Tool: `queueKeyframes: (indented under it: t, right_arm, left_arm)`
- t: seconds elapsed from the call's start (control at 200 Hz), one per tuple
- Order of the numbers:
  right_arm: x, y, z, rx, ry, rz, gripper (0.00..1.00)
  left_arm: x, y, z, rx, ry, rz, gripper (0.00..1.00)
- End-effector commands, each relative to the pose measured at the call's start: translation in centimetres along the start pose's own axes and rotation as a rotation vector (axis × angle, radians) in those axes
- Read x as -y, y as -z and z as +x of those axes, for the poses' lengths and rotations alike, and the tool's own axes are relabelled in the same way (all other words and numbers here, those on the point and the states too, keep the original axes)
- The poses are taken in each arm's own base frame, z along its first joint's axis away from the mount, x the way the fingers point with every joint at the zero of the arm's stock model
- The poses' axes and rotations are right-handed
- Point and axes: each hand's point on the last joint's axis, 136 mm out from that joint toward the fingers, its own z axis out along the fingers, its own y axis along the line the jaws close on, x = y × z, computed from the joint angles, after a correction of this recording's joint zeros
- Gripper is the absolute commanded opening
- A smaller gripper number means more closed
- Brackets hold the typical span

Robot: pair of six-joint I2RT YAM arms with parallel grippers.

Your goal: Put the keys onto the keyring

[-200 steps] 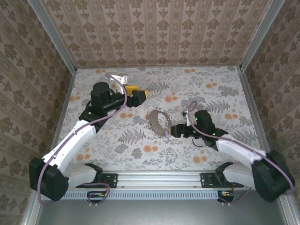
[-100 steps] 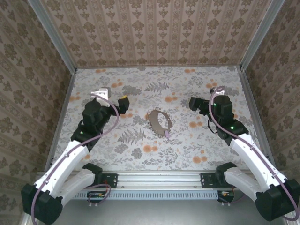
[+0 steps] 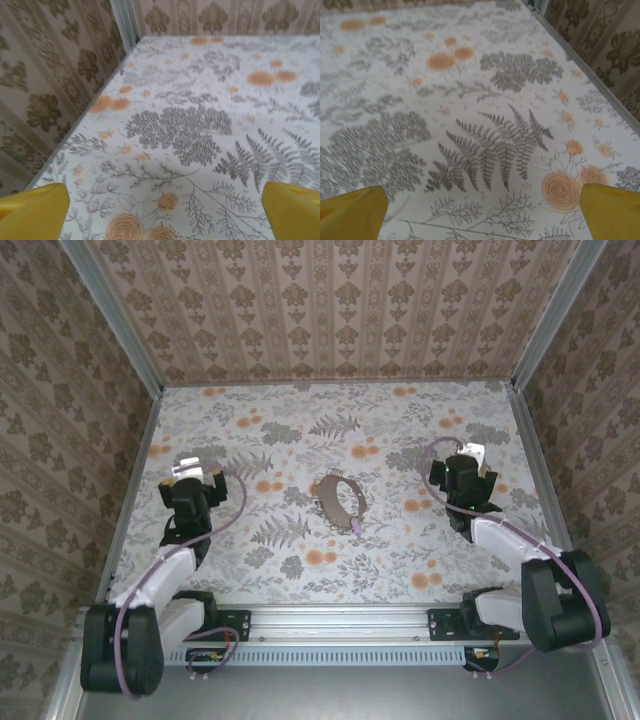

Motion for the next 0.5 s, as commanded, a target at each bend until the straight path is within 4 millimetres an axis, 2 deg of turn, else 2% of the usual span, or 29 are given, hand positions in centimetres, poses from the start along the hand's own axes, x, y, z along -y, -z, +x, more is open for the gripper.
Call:
queueKeyframes:
  t: [0.0, 0.155, 0.18, 0.255, 0.375, 0.495]
  right_arm:
    - [-0.9, -0.4, -2.6, 0.187, -0.027, -0.063, 1.0]
    - [-2.2, -1.2, -3.2, 0.235, -0.003, -0.181, 1.0]
    - [-2.2, -2.1, -2.1, 0.206, -0.008, -0.18, 1.0]
    - [-2.5, -3.2, -0.9, 0.19, -0.015, -0.21, 1.0]
    - [-3.8, -3.6, -0.8, 0.16, 0.015, -0.285, 1.0]
    - [-3.8, -3.8, -0.8, 0.155, 0.014, -0.29, 1.0]
  left_arm:
    - [0.5, -1.1, -2.5, 0.148, -0.01, 0.03, 1.0]
    - [1.1, -3.0, -0.9, 0.125, 0.012, 0.071, 1.0]
    - [1.2, -3.2, -0.9, 0.127, 0.009, 0.075, 1.0]
    - [1.9, -3.9, -0.6, 0.116, -0.009, 0.101, 1.0]
    - [2.6, -5.0, 0.2, 0.104, -0.016, 0.14, 1.0]
    - [3.7, -6.3, 0.9, 0.073, -0.05, 0.177, 1.0]
